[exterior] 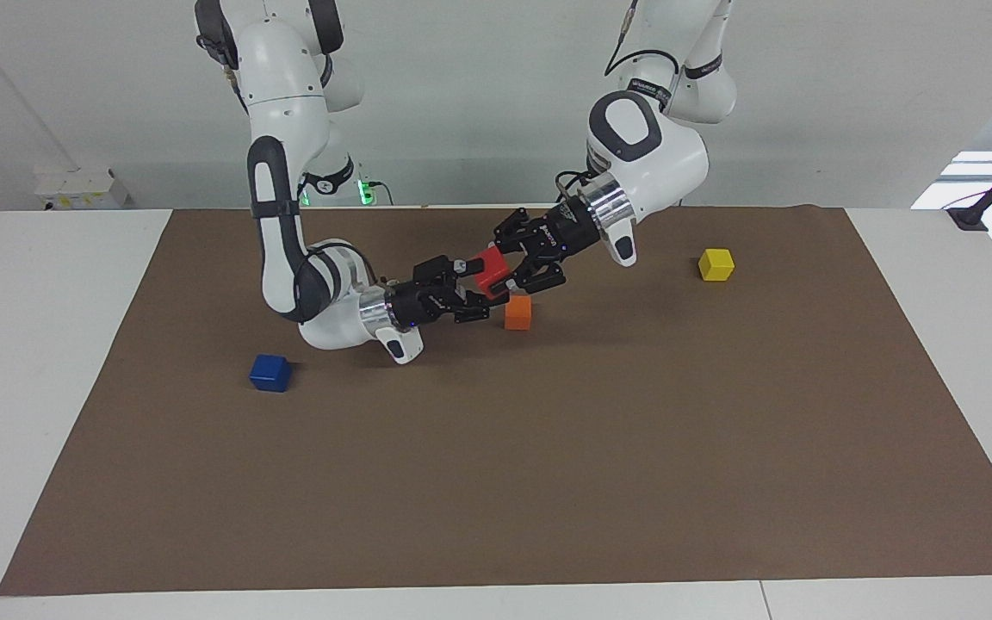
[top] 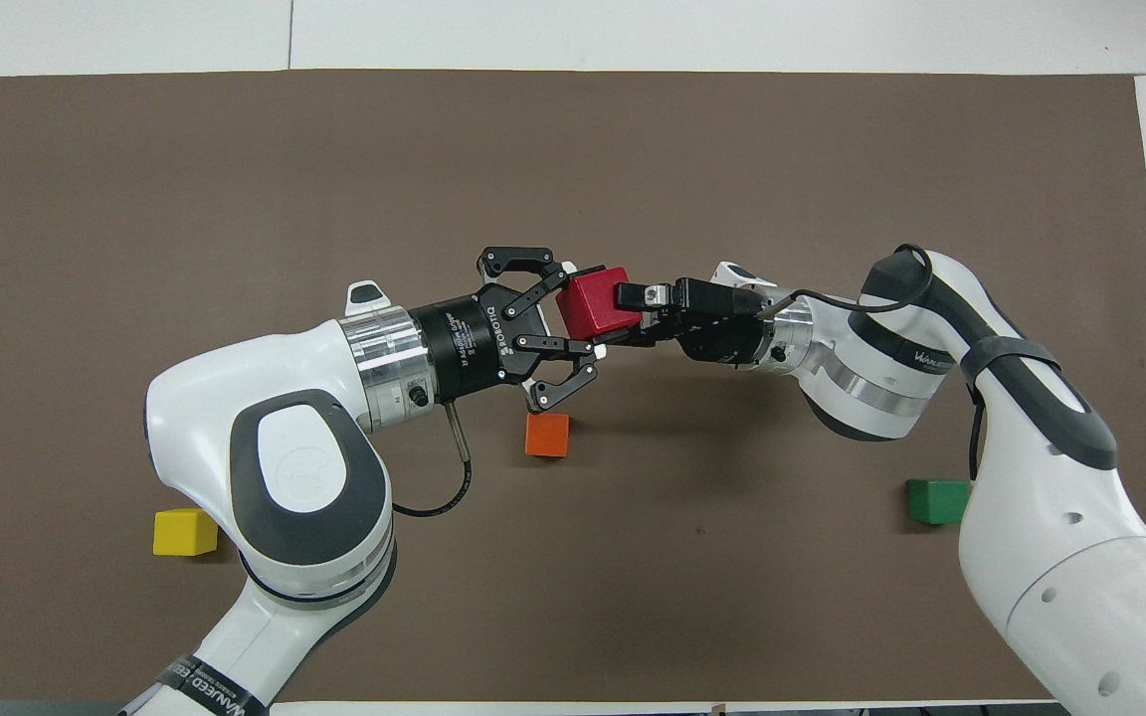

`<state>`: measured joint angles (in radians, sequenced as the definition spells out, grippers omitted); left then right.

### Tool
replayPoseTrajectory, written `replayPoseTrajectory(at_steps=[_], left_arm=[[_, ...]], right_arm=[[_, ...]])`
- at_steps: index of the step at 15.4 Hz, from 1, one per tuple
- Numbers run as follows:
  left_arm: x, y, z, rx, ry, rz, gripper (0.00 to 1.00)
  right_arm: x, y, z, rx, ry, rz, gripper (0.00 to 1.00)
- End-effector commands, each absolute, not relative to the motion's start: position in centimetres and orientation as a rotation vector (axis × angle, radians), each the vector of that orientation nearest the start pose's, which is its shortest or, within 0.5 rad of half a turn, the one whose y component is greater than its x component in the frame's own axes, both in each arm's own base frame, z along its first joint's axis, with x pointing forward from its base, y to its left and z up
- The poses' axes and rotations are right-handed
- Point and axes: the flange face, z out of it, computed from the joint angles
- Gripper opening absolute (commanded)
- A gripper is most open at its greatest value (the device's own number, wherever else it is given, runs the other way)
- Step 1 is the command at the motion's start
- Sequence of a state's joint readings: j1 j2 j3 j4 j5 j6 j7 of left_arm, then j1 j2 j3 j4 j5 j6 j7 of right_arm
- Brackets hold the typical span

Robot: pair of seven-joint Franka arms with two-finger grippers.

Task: Transfer red block to right arm and stack on blue block
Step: 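Grasp the red cube with the right gripper from the left gripper, then open the left gripper and pull back while the right gripper withdraws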

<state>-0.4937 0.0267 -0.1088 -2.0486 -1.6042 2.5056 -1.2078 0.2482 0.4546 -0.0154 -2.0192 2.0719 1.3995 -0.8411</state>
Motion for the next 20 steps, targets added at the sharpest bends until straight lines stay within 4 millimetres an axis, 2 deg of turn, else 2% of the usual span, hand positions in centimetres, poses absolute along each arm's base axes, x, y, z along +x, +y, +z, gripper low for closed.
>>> replayPoseTrajectory(at_steps=[1,3,5,6,7,8,13,14,15,17,20], left_arm=[[47.5,-33.0,47.0,1.274,1.612,-0.821,0.00],[47.4,-32.9,46.7,1.277,1.618,-0.819,0.00],[47.4,-32.9,46.7,1.276,1.619,-0.817,0.00],[47.4,-32.9,46.7,1.276,1.619,-0.817,0.00],[47.4,-32.9,46.7,1.276,1.619,-0.817,0.00],[47.4,-32.9,46.7,1.276,1.619,-0.817,0.00],[47.6,-32.6,46.8,1.269,1.621,-0.818,0.00],[47.7,-32.5,46.8,1.265,1.623,-0.817,0.67],[47.7,-32.4,46.8,1.263,1.625,-0.815,1.00],[47.9,-32.0,47.0,1.259,1.623,-0.813,1.00],[48.2,-30.2,46.8,1.239,1.639,-0.807,1.00]], right_arm=[[56.0,25.0,30.7,-1.150,0.095,-0.020,0.89],[56.0,25.2,30.7,-1.153,0.091,-0.024,0.74],[56.0,25.2,30.6,-1.156,0.093,-0.025,0.52],[56.0,25.1,30.5,-1.164,0.099,-0.029,0.32],[56.1,25.1,30.3,-1.171,0.106,-0.031,0.05],[56.2,25.1,30.3,-1.176,0.108,-0.034,0.00],[56.2,24.9,30.4,-1.181,0.109,-0.041,0.00],[56.2,24.9,30.4,-1.181,0.109,-0.041,0.00],[56.3,24.7,30.4,-1.181,0.110,-0.045,0.00],[56.5,24.3,30.6,-1.183,0.112,-0.053,0.00],[56.6,24.1,30.5,-1.189,0.118,-0.057,0.00]])
